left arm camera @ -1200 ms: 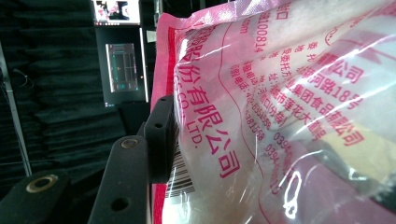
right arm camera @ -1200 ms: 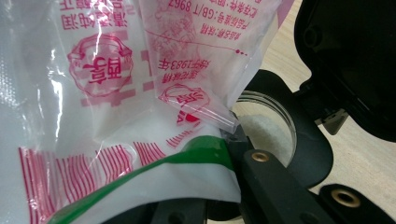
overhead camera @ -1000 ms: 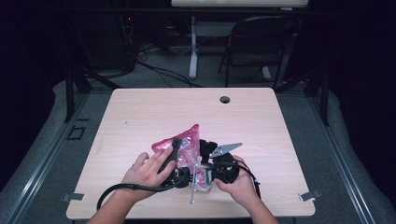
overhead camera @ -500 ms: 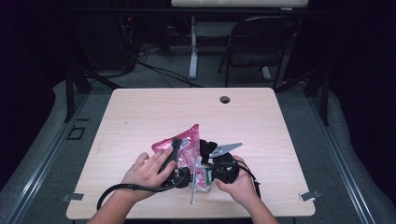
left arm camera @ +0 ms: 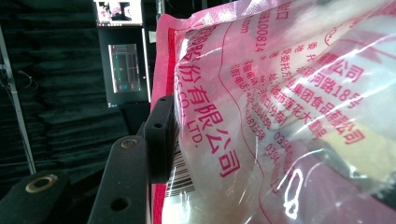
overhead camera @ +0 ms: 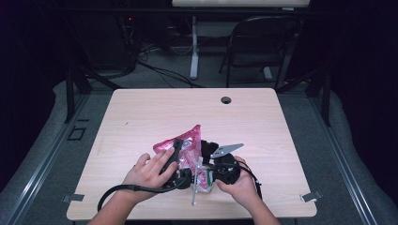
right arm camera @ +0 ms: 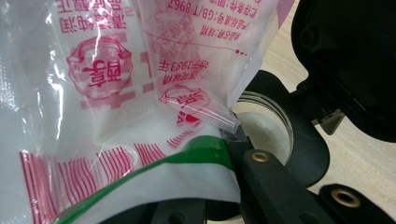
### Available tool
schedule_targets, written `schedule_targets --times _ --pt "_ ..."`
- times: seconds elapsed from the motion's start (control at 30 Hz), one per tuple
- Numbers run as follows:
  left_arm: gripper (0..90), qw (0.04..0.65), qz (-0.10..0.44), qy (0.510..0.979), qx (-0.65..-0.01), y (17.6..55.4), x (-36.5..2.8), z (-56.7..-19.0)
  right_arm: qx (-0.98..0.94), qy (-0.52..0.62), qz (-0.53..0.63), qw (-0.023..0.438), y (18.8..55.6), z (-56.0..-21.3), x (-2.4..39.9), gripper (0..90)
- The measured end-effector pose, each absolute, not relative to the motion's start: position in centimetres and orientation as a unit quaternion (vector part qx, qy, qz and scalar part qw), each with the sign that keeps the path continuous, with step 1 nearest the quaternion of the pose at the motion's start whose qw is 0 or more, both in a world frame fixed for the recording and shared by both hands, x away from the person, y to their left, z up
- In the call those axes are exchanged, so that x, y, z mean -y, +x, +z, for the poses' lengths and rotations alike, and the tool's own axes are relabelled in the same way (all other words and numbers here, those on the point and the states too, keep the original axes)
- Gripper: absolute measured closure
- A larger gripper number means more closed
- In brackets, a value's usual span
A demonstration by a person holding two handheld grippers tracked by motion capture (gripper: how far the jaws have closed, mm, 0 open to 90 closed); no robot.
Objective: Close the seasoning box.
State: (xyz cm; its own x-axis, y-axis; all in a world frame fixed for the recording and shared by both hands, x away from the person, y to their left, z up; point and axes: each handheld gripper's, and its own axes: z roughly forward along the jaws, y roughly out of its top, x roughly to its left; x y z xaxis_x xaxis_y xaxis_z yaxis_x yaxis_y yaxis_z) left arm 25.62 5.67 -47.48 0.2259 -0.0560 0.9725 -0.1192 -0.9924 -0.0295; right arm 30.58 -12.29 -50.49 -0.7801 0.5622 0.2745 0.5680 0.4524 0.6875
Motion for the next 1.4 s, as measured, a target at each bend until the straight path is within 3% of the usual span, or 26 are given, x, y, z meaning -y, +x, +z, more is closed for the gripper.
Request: schedule_targets --times 1.4 --pt "58.9 0.041 0.602 0.797 0.022 25.9 -6.8 -47.9 0.846 -0.336 -0.414 0.001 30.5 -50.2 12.7 90.0"
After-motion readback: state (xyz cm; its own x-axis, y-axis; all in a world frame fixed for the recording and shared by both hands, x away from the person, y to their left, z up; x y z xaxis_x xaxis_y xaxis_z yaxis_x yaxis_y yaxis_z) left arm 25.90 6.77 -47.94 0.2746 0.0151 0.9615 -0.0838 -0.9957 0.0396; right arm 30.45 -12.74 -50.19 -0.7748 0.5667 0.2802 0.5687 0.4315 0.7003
